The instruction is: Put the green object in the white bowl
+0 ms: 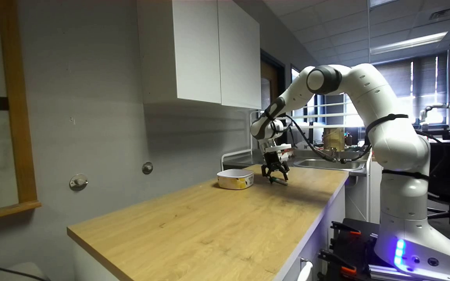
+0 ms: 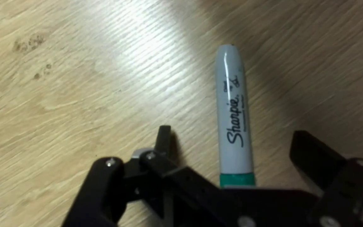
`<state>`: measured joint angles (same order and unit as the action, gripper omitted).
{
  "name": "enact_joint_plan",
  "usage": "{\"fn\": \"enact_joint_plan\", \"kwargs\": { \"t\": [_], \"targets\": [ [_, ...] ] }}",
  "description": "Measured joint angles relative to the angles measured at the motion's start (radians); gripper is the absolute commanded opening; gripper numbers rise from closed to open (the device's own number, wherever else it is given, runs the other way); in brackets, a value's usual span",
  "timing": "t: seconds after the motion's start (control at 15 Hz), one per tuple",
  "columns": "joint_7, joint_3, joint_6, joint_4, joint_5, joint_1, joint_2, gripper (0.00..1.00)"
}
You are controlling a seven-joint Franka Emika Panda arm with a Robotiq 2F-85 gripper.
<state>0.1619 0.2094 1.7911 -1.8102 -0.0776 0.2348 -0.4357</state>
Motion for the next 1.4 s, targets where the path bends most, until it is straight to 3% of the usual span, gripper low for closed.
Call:
{"fn": "enact_joint_plan", "kwargs": {
  "t": [0.53, 1.4],
  "targets": [
    [-0.016, 0.000, 0.002, 0.002, -0.017, 0.009, 0.017, 0.10],
    [0.017, -0.001, -0.007, -0.017, -0.044, -0.013, 0.060, 0.12]
  ]
}}
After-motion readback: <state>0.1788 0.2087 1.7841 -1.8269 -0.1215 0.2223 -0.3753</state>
